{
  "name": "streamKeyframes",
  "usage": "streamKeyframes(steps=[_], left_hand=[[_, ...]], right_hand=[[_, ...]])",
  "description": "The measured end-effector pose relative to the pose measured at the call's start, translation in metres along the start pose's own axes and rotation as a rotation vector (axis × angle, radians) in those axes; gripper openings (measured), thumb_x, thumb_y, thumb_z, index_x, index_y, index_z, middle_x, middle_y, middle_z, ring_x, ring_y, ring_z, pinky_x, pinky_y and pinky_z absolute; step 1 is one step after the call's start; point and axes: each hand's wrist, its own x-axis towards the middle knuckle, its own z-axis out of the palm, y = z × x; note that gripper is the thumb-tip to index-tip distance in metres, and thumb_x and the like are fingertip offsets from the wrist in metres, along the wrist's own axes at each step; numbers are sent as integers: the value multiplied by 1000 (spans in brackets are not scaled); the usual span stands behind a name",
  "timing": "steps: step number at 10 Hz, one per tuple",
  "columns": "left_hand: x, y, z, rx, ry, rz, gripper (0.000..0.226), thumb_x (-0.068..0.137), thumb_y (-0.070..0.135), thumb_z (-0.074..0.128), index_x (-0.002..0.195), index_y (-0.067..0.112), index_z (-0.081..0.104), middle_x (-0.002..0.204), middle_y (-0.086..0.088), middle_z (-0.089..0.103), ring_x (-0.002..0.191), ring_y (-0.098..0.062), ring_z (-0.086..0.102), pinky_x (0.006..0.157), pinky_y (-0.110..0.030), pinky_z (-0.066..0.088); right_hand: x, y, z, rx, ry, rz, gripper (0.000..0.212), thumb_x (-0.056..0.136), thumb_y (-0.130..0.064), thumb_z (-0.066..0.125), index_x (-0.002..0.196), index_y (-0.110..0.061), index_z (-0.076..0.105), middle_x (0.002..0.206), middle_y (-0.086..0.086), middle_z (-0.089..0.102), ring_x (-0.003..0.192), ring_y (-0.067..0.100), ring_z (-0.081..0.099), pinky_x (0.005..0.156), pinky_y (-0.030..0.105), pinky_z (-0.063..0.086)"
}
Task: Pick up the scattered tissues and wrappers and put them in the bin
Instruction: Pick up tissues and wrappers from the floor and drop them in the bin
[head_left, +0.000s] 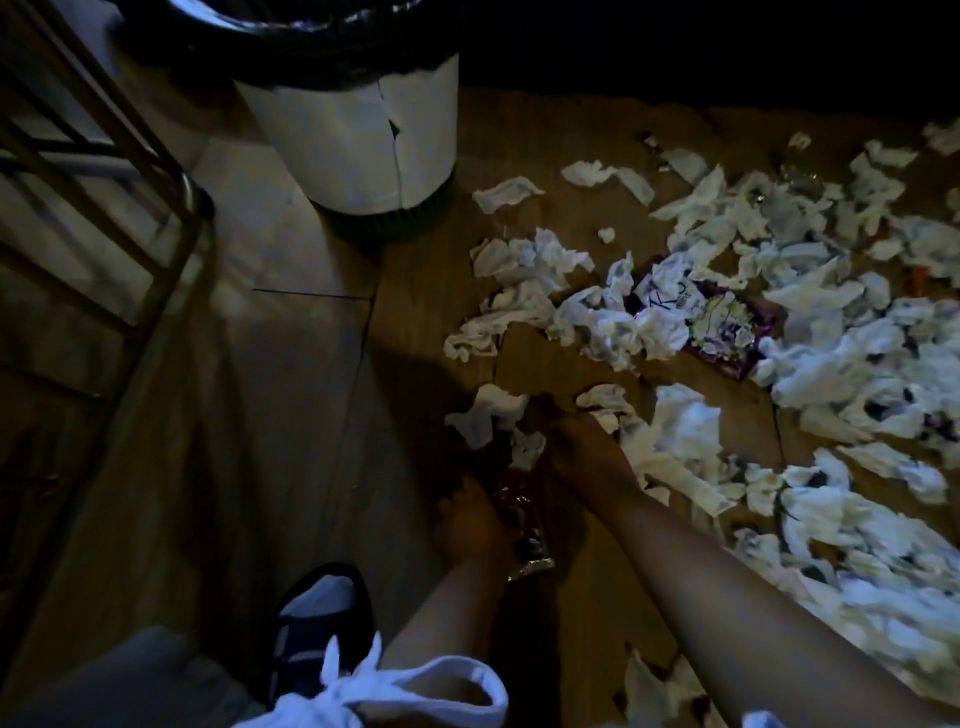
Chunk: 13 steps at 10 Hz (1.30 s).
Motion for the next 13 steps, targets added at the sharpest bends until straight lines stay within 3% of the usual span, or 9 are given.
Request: streamKeyframes(steps=[2,4,5,6,8,10,11,12,13], left_hand=[[8,-18,-12,-338,-27,24,30,77,14,71,105,4,64,107,-12,68,104,-31,63,90,-39,52],[13,-12,-47,-569,-73,95,27,83,2,64,110,1,59,95,-5,62,93,-24,61,65,-22,49],[30,-1,-65,-617,-64,101,30,86,6,62,116,4,58,103,-6,61,104,-28,61,81,-33,53],[45,17,-77,-514,-29,162,27,87,12,62,112,3,62,112,-18,64,107,-33,61,94,-42,50],[59,44,-72,-279,-91,248,36,88,13,60,123,6,57,126,-13,58,120,-29,54,91,-25,41],[57,30,-50,-556,-47,180,14,89,2,56,83,10,67,85,-1,62,102,-30,60,81,-29,48],[53,23,-57,-552,-20,146,7,88,5,59,92,2,64,83,-7,63,85,-29,62,72,-33,50],[60,19,-63,-542,27,188,36,83,6,66,118,-1,56,110,-14,63,102,-27,59,82,-31,47],[63,18,-75,-579,-12,140,35,84,4,64,118,-2,57,118,-20,62,110,-32,59,79,-24,47]], right_hand=[[16,-11,19,-14,-181,-151,77,86,-17,63,148,-16,17,148,19,34,130,35,42,100,39,40],[1,-9,14,201,-39,14,44,87,-20,58,129,-12,51,130,10,56,118,26,54,92,30,42],[-1,-8,-12,240,299,50,20,89,-12,56,104,-1,63,107,17,62,98,25,57,78,31,40],[0,5,-29,305,385,43,15,84,-10,62,94,-2,69,102,15,64,90,18,60,76,26,46],[8,34,-14,131,200,-3,20,70,-5,71,86,-17,69,117,10,59,111,37,54,83,44,54],[17,31,-2,-106,-15,2,17,87,-10,56,94,-1,68,105,15,64,97,29,62,73,29,43],[24,24,-9,137,132,60,12,79,-1,63,89,1,68,102,9,60,96,19,56,80,13,42],[41,27,-23,183,308,154,31,72,-4,70,102,-3,65,117,17,57,108,21,51,90,11,38],[48,22,-31,66,186,266,35,76,-10,71,108,0,61,113,18,58,109,31,54,93,33,43]])
